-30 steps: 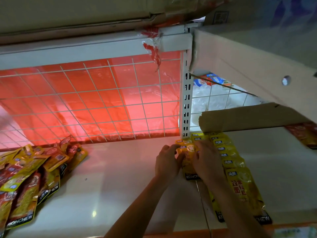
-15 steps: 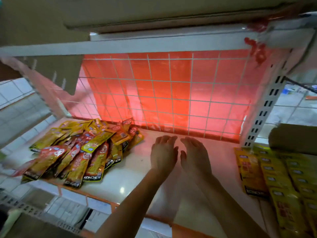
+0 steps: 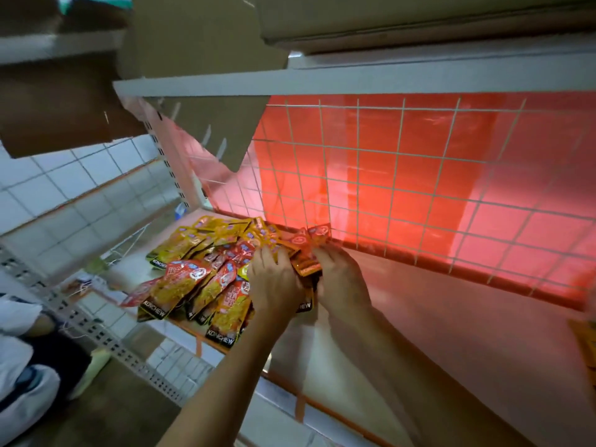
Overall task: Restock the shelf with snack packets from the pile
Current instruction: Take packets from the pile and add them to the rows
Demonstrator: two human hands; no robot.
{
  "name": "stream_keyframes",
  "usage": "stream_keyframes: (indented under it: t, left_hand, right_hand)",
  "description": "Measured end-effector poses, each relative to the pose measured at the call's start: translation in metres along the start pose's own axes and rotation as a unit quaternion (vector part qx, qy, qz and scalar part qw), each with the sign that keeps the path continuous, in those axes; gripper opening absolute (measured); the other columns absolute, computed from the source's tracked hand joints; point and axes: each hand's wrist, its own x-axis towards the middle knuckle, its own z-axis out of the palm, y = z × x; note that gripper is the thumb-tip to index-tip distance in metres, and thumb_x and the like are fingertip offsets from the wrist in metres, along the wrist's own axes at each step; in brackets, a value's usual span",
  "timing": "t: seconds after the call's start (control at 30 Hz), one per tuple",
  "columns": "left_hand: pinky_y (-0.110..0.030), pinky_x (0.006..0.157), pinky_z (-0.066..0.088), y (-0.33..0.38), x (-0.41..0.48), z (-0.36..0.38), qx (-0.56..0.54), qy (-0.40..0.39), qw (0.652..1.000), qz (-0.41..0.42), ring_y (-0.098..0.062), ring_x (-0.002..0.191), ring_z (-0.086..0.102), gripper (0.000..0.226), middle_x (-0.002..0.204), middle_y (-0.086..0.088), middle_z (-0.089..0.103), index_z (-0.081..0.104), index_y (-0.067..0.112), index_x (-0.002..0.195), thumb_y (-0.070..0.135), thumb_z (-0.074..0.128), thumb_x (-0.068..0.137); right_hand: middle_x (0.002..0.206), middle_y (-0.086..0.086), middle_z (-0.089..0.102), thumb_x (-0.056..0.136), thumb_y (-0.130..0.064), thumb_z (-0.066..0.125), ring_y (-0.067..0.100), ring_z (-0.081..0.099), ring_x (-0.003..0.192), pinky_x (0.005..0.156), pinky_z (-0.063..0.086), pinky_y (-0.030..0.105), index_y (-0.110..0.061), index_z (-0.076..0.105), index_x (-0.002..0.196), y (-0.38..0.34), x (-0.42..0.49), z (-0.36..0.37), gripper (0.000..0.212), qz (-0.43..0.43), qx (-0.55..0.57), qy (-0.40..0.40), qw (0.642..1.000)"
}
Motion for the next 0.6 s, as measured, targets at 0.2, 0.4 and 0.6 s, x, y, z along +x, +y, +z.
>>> stream_keyframes:
  t: [0.2, 0.4, 0.6]
  left_hand:
    - [-0.037, 0.086, 0.040, -0.017, 0.002, 0.004, 0.023, -0.038, 0.998, -0.037, -0.027, 0.106, 0.051, 0.042, 0.115, -0.009, 0.054, 0.042, 0.015, 0.128, 0.024, 0.043, 0.087]
    - [-0.036, 0.080, 0.042, -0.014, 0.003, 0.003, 0.000, 0.003, 1.000, -0.005, -0.026, 0.100, 0.057, 0.026, 0.108, -0.003, 0.062, 0.052, 0.018, 0.112, 0.016, 0.046, 0.087]
    - [-0.028, 0.061, 0.037, 0.010, 0.005, -0.011, -0.171, 0.073, 0.981, 0.048, -0.028, 0.083, 0.064, 0.027, 0.091, -0.004, 0.068, 0.070, 0.027, 0.104, 0.017, 0.065, 0.080]
  right_hand:
    - [0.153, -0.002, 0.032, 0.073, -0.022, 0.073, 0.021, 0.029, 0.139, 0.113, 0.019, 0.030, -0.022, 0.032, 0.146, 0.005, 0.019, 0.025, 0.084, -0.002, -0.081, -0.109, 0.991]
    - [0.118, -0.001, 0.065, 0.078, -0.011, 0.059, 0.026, 0.050, 0.113, 0.097, 0.038, 0.032, -0.024, 0.068, 0.111, 0.011, 0.013, 0.018, 0.037, 0.005, -0.029, -0.018, 0.999]
    - [0.095, 0.001, 0.072, 0.083, -0.002, 0.059, 0.020, 0.061, 0.090, 0.078, 0.042, 0.028, -0.016, 0.072, 0.095, 0.020, -0.002, -0.028, 0.022, 0.024, 0.139, 0.090, 0.986]
